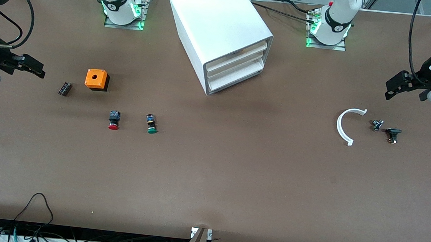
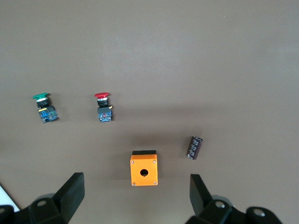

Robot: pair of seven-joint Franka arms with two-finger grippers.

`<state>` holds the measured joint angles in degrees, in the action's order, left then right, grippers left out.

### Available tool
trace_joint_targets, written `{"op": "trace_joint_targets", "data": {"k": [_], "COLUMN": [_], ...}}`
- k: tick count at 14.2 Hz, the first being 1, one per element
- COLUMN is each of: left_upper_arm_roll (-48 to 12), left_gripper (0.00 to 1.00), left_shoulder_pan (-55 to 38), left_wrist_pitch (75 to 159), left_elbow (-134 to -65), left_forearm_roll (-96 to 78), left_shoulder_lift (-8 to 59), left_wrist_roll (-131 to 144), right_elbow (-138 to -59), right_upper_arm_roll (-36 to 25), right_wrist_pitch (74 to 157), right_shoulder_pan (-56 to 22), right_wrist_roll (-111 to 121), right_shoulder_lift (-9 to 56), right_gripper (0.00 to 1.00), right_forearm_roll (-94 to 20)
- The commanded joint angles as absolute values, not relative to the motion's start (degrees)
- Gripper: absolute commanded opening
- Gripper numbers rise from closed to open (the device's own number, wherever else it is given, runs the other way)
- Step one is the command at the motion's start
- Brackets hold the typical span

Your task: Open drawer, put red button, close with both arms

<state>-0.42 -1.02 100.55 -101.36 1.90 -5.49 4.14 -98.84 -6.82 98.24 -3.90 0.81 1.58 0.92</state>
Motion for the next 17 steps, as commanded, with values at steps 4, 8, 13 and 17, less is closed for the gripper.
{"op": "trace_joint_targets", "data": {"k": [4, 8, 13, 17], "left_upper_arm_roll": [-0.4, -0.8, -2.4, -4.9], "left_gripper": [1.00, 1.00, 1.00, 1.00], "left_shoulder_pan": [-1.1, -1.5, -1.9, -1.9], "left_wrist_pitch": [98.3, 98.3, 97.7, 97.0], "left_elbow": [-97.5, -97.2, -95.8, -95.1], "left_forearm_roll": [1.1, 1.2, 1.1, 1.2], "left_shoulder_lift": [-3.5, -3.1, -3.1, -2.9], "left_wrist_roll": [2.6, 2.4, 2.5, 3.9], "right_elbow": [-99.4, -99.4, -99.4, -99.4], "right_upper_arm_roll": [-6.6, -6.5, -6.5, -6.1], "right_wrist_pitch": [98.4, 98.5, 98.8, 100.3], "right_shoulder_pan": [-3.9, -4.0, -4.0, -5.2], "right_wrist_roll": [0.9, 0.8, -1.0, -3.3], "right_shoulder_lift": [0.5, 0.6, 2.4, 5.1], "right_gripper": [1.00, 1.00, 1.00, 1.00], "right_forearm_roll": [0.5, 0.4, 0.3, 0.3]}}
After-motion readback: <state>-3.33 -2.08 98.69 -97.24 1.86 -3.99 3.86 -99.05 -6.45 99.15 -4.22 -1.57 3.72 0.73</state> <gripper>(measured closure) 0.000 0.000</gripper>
